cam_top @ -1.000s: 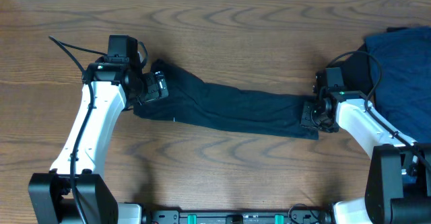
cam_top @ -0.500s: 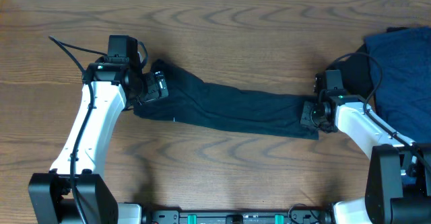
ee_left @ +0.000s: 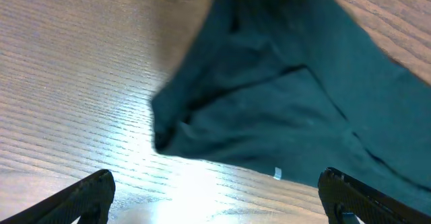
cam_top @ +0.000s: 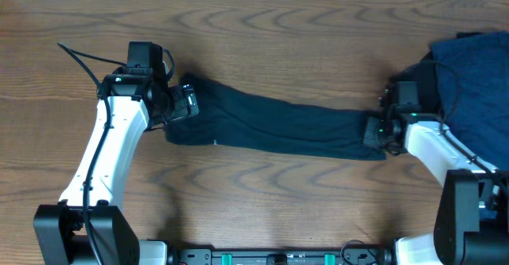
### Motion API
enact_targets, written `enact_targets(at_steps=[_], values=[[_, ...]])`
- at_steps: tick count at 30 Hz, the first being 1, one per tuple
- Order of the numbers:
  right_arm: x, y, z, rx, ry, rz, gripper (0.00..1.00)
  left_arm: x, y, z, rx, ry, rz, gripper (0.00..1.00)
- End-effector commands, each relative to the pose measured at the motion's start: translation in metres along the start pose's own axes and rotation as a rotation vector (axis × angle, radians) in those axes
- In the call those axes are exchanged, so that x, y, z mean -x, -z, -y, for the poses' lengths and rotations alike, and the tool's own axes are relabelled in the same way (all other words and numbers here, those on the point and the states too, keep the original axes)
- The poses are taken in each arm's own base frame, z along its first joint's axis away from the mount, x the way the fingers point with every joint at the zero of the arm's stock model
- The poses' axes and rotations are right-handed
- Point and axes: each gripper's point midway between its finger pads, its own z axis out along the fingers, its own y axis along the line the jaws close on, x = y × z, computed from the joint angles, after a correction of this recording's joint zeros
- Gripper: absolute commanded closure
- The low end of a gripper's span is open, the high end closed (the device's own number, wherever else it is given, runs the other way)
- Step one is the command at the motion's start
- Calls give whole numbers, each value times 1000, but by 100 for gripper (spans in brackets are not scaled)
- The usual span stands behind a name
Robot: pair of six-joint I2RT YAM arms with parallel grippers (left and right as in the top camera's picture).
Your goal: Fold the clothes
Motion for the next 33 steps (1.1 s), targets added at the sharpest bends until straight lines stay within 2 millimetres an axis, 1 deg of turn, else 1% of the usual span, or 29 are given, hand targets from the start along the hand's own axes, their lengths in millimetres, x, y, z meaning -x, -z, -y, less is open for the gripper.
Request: enact_targets(at_steps=[1,3,4,7,9,12,15,18,20,22,26,28,33], values=[[19,3,35,-60,-14,30,99,-4,-5,-4,15,6,-19,2],[28,7,46,-63,-44,47,99,-3,-5,-4,15,6,-18,2],[32,9,49,-53,-50,54,99,-3,-5,-4,15,6,-18,2],[47,17,47,2,-45,74,99,-3,-5,-4,15,6,-18,2],[56,26,39,45,-45,82,99,-3,-5,-4,15,6,-18,2],[65,40,19,130,-27,75,99,-4,-5,-4,15,6,-19,2],[68,56,-7,208,5,47,99,-4,-5,-4,15,6,-19,2],[66,74,-40,296,26,7,99,-3,-5,-4,15,6,-18,2],[63,86,-67,367,51,-14,99,-3,-5,-4,15,6,-18,2],[61,95,-87,407,62,-27,99,-4,-5,-4,15,6,-19,2],[49,99,-122,433,101,-43,99,-4,-5,-4,15,6,-19,2],[41,98,-134,417,124,-52,99,-3,-5,-4,15,6,-18,2],[24,90,-157,369,212,-59,99,-4,-5,-4,15,6,-19,2]])
